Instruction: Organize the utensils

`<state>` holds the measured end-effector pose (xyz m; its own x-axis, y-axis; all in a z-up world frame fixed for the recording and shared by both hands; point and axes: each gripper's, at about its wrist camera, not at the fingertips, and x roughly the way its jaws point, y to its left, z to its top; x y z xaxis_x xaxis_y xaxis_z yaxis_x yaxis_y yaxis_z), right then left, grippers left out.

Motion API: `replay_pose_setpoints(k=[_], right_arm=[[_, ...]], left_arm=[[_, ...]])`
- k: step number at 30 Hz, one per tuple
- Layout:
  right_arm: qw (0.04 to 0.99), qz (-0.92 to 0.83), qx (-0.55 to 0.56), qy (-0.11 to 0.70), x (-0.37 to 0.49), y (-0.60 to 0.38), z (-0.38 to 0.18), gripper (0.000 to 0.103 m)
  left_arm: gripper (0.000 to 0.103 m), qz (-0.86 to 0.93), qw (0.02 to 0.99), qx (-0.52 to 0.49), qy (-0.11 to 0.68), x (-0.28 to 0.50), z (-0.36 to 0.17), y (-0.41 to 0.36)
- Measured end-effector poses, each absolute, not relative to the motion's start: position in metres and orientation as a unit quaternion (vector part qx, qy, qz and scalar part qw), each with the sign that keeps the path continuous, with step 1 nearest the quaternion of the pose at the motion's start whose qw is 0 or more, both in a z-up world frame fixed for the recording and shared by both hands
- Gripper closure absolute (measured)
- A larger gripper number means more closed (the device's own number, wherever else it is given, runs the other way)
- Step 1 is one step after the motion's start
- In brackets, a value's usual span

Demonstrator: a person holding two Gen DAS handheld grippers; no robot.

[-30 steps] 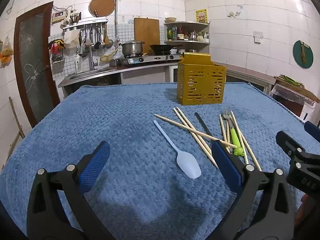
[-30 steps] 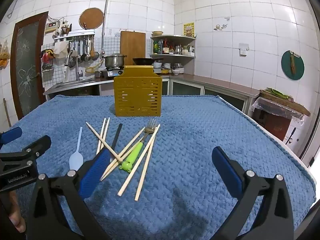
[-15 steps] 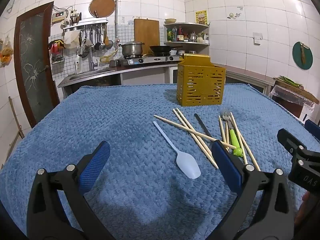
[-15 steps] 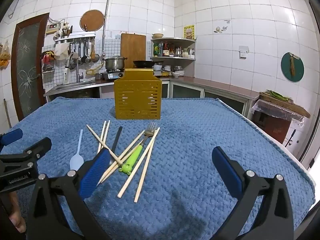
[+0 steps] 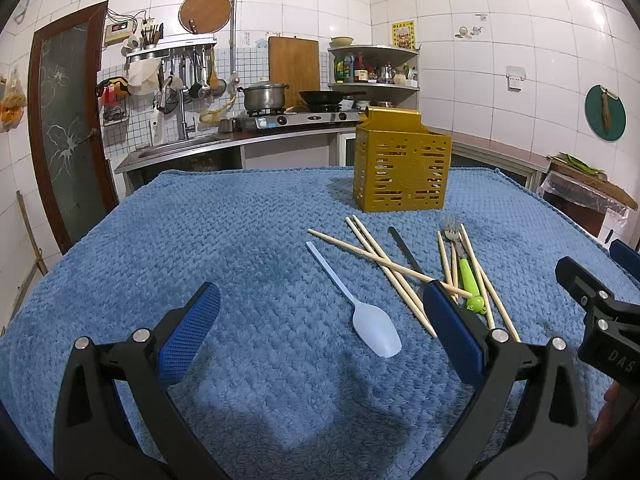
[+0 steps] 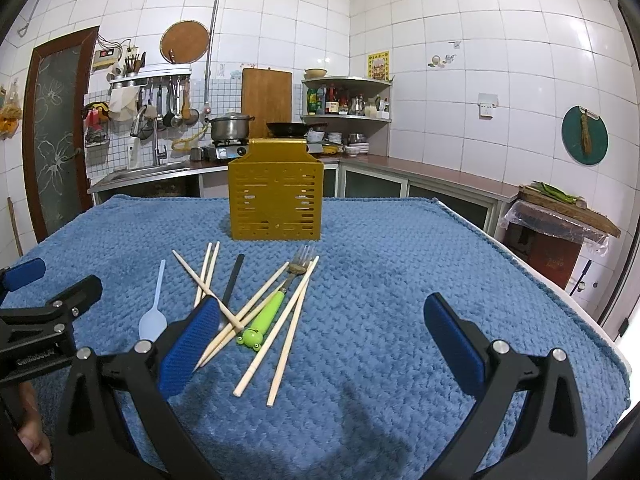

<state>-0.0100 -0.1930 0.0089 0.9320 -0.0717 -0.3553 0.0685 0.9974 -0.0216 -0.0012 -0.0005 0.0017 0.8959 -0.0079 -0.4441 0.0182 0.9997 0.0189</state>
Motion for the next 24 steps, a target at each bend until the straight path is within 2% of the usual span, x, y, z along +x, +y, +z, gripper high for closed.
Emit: replay_pose_setpoints(k=[24], right_arm=[[0.985,-0.035,-0.009,0.169,-0.0141,-0.1953,0.0145,0.004]], left_arm=[[0.005,-0.007,0.974,0.01,0.227,-0.0005,0.0025,-0.0018]])
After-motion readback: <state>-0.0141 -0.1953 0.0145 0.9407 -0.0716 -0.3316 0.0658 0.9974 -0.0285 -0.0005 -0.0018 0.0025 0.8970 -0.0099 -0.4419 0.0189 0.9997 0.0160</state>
